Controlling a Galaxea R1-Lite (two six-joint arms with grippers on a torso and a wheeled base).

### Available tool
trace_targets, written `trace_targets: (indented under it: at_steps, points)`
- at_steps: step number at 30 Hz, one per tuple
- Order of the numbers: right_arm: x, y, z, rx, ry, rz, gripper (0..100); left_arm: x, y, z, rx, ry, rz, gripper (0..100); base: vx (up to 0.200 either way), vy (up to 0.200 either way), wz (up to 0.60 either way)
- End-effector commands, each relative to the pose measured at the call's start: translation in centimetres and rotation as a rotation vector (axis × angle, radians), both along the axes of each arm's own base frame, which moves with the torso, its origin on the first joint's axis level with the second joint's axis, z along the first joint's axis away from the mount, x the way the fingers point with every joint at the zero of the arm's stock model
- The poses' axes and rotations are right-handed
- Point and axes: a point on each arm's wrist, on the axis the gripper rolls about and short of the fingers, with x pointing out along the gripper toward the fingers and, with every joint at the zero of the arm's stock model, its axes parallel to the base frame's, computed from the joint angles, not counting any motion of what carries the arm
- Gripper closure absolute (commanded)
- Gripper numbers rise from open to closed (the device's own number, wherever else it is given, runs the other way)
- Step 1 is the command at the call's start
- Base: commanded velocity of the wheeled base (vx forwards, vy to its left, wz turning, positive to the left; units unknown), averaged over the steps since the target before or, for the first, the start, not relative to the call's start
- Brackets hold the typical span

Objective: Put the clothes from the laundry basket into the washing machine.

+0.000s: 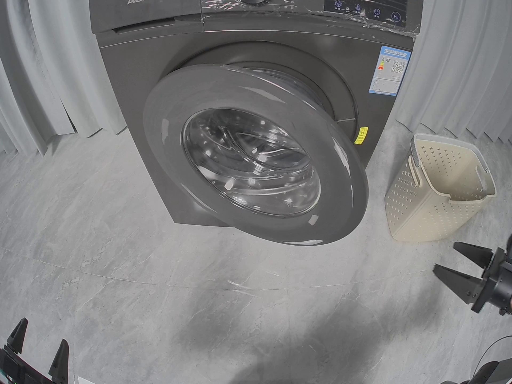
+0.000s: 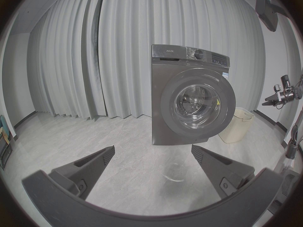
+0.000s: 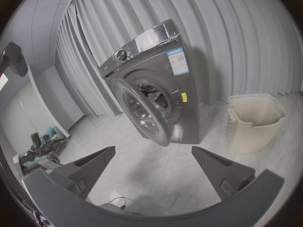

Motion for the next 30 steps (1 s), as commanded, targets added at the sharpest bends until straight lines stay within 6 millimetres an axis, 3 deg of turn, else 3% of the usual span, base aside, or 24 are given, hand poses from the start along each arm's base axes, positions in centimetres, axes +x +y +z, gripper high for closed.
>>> trace_targets:
  at_steps: [1, 10, 19, 30]
  points:
    - [5.2, 5.9, -1.3, 0.007, 0.131, 0.122, 0, 0.0, 0.0, -0.5, -0.002, 0.005, -0.003, 0, 0.000, 0.000, 0.00]
    - [8.4, 9.6, -2.1, 0.029, 0.053, 0.091, 0, 0.0, 0.0, -0.5, -0.008, 0.006, -0.004, 0, 0.000, 0.000, 0.00]
    - [9.1, 10.1, -2.2, 0.050, 0.015, 0.082, 0, 0.0, 0.0, -0.5, -0.003, 0.006, -0.004, 0, 0.000, 0.200, 0.00]
    - [9.8, 10.1, -1.8, 0.059, -0.002, 0.056, 0, 0.0, 0.0, -0.5, -0.003, 0.006, -0.004, 0, 0.036, 0.000, 0.00]
